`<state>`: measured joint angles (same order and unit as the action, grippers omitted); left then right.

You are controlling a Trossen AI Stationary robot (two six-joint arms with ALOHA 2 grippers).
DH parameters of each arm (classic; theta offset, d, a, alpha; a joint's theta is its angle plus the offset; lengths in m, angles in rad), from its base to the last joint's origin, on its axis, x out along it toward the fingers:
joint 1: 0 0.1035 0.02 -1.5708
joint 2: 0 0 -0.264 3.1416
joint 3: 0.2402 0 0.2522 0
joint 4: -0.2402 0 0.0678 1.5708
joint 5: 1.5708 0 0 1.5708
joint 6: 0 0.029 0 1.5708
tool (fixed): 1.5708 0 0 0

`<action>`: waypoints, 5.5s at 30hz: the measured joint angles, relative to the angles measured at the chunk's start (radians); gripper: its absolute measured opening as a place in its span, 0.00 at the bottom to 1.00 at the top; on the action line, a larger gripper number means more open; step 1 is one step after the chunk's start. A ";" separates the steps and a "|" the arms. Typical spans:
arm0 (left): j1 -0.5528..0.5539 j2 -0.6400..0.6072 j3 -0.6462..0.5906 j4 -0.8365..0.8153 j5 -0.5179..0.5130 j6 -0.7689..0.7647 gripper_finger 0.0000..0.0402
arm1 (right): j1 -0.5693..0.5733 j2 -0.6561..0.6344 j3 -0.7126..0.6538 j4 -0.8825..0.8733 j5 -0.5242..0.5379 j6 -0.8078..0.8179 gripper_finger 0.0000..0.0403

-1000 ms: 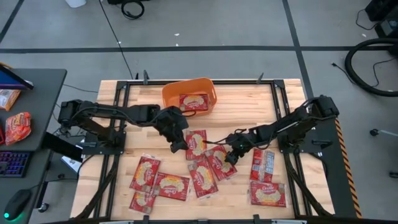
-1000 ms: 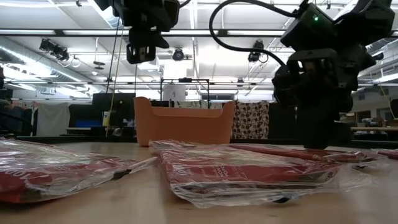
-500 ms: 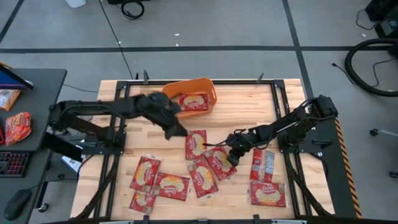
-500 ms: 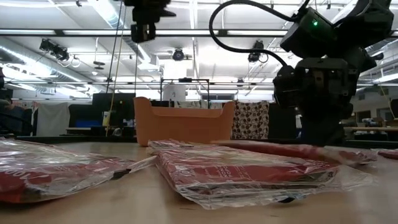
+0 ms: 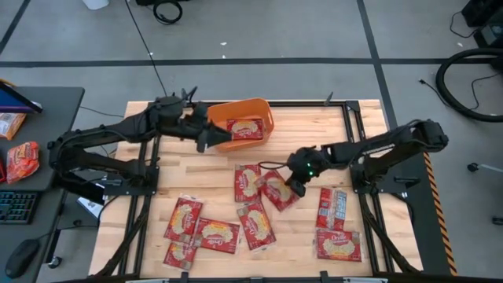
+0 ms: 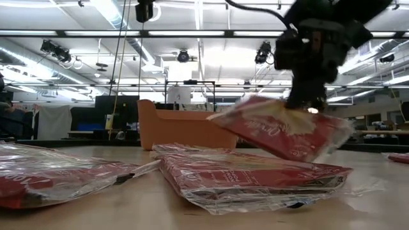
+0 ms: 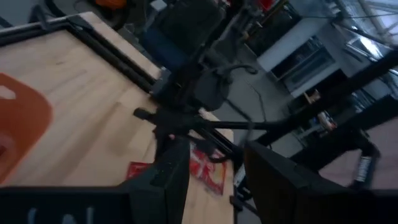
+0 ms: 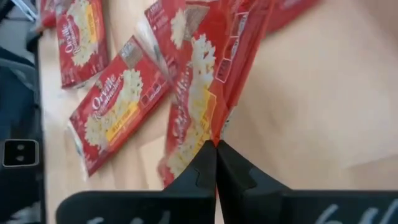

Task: Sort popcorn bags into baskets
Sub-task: Put the red popcorn bag into the orange bin

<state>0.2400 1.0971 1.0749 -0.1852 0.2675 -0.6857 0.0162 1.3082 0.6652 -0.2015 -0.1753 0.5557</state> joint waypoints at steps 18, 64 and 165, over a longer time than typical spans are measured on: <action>0.028 -0.104 -0.001 0.053 0.067 -0.010 0.39 | -0.233 0.270 0.729 -0.415 -0.036 -0.566 0.01; -0.029 -0.191 -0.001 -0.420 0.018 -0.002 0.39 | -0.467 0.482 1.138 -0.637 -0.040 -0.890 0.29; -0.312 0.201 -0.002 -0.238 -0.106 -0.130 0.39 | -0.204 -0.004 -0.173 -0.242 -0.177 0.211 0.46</action>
<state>-0.0719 1.2980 1.0733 -0.4227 0.1616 -0.8158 -0.1875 1.3045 0.4921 -0.4438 -0.3525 0.7668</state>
